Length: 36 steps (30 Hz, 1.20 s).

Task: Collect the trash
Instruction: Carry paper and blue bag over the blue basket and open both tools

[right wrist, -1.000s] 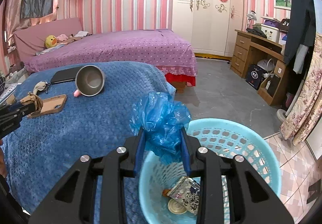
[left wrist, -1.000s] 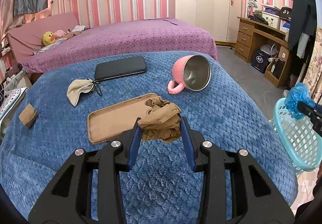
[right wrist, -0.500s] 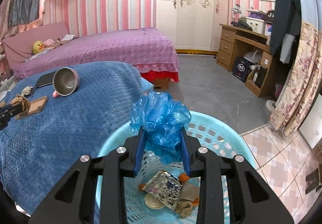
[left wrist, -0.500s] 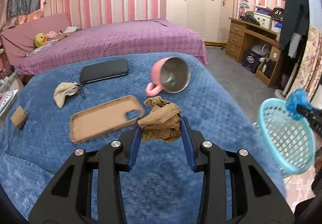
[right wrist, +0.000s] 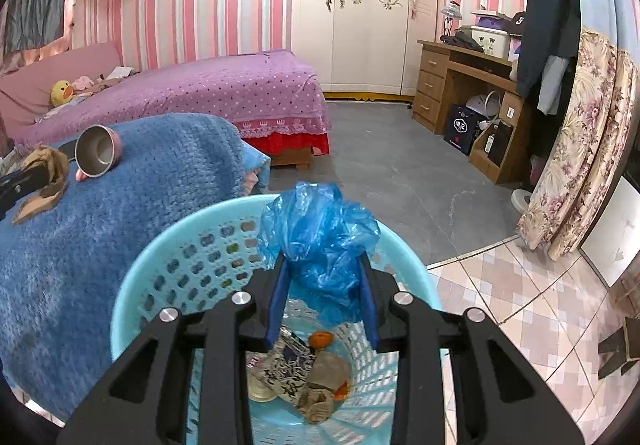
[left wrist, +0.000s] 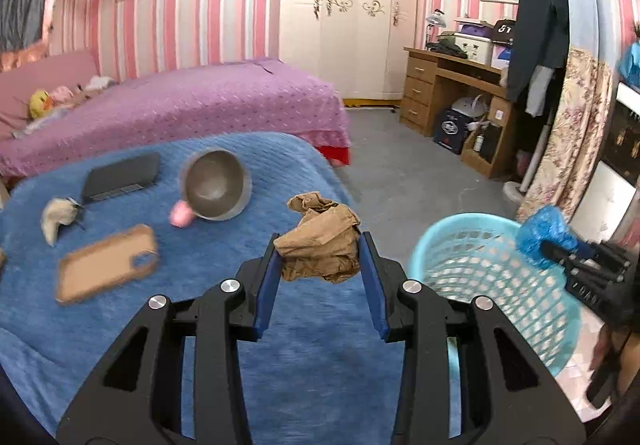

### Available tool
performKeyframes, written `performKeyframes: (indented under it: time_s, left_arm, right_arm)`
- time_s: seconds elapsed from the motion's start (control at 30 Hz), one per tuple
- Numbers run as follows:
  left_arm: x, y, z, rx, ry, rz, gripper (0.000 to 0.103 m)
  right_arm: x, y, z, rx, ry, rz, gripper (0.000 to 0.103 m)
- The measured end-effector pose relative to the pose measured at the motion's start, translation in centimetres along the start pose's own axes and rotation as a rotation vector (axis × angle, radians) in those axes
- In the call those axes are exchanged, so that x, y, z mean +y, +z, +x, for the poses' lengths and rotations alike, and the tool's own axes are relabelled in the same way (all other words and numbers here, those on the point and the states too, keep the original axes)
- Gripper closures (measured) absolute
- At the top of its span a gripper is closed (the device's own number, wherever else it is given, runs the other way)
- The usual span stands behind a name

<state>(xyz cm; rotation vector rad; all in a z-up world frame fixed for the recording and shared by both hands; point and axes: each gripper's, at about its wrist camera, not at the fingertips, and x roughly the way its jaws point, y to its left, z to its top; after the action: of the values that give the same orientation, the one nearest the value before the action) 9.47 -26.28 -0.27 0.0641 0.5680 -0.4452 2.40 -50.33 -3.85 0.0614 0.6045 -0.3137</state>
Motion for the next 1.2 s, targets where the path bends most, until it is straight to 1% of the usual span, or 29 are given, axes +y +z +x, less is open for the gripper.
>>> performKeyframes:
  time_s: [0.07, 0.3, 0.37, 0.43, 0.6, 0.63, 0.67, 0.7, 0.73, 0.77, 0.9, 0.97, 1.03, 1.1, 1.17, 1.2]
  left_arm:
    - [-1.2, -0.3, 0.7, 0.015, -0.018, 0.0, 0.066]
    - [-7.9, -1.6, 1.9, 0.022, -0.065, 0.114, 0.066]
    - [-9.2, -1.7, 2.2, 0.025, -0.078, 0.134, 0.066]
    - [-10.3, -1.9, 2.7, 0.029, -0.077, 0.153, 0.065]
    - [-10.8, -2.1, 4.4, 0.064, -0.075, 0.158, 0.064]
    - [-10.7, -2.1, 4.6, 0.065, -0.07, 0.157, 0.06]
    - [-10.7, -2.1, 4.8, 0.069, -0.066, 0.156, 0.047]
    - [-10.6, -2.0, 5.0, 0.077, -0.071, 0.151, 0.04]
    - [-10.5, -2.0, 5.2, 0.083, -0.074, 0.147, 0.031]
    - [-10.4, -2.0, 5.3, 0.084, -0.071, 0.143, 0.026]
    - [-9.7, -2.0, 5.5, 0.082, -0.042, 0.145, 0.018]
    - [-8.8, -1.9, 5.4, 0.073, -0.03, 0.122, 0.012]
    - [-8.0, -1.6, 5.2, 0.064, -0.022, 0.108, 0.01]
    - [-7.1, -1.5, 4.8, 0.047, 0.006, 0.096, 0.006]
    - [-6.3, -1.3, 4.6, 0.039, 0.016, 0.08, 0.006]
    - [-6.0, -1.2, 4.4, 0.041, 0.012, 0.07, 0.006]
  right_arm:
    - [-0.5, -0.2, 0.0, -0.001, -0.004, 0.001, 0.071]
    - [-2.6, -0.7, -0.1, -0.022, -0.005, 0.037, 0.071]
    - [-3.0, -0.9, 0.0, -0.019, -0.011, 0.037, 0.071]
    - [-3.5, -1.0, 0.1, -0.018, -0.014, 0.047, 0.071]
    - [-4.4, -1.1, 0.1, -0.025, -0.011, 0.079, 0.071]
    - [-4.5, -1.1, 0.2, -0.025, -0.01, 0.08, 0.071]
    - [-4.5, -1.2, 0.2, -0.022, -0.01, 0.081, 0.071]
    - [-4.5, -1.2, 0.3, -0.021, -0.01, 0.082, 0.071]
    - [-4.6, -1.3, 0.3, -0.02, -0.009, 0.083, 0.071]
    - [-4.6, -1.3, 0.3, -0.02, -0.009, 0.084, 0.071]
    - [-4.4, -1.3, 0.4, -0.019, -0.012, 0.083, 0.071]
    - [-4.4, -1.3, 0.4, -0.019, -0.012, 0.082, 0.071]
    - [-4.4, -1.4, 0.4, -0.021, -0.012, 0.081, 0.07]
    - [-4.2, -1.5, 0.3, -0.024, -0.012, 0.079, 0.07]
    - [-4.1, -1.5, 0.4, -0.026, -0.013, 0.077, 0.07]
    - [-4.0, -1.5, 0.4, -0.025, -0.016, 0.075, 0.065]
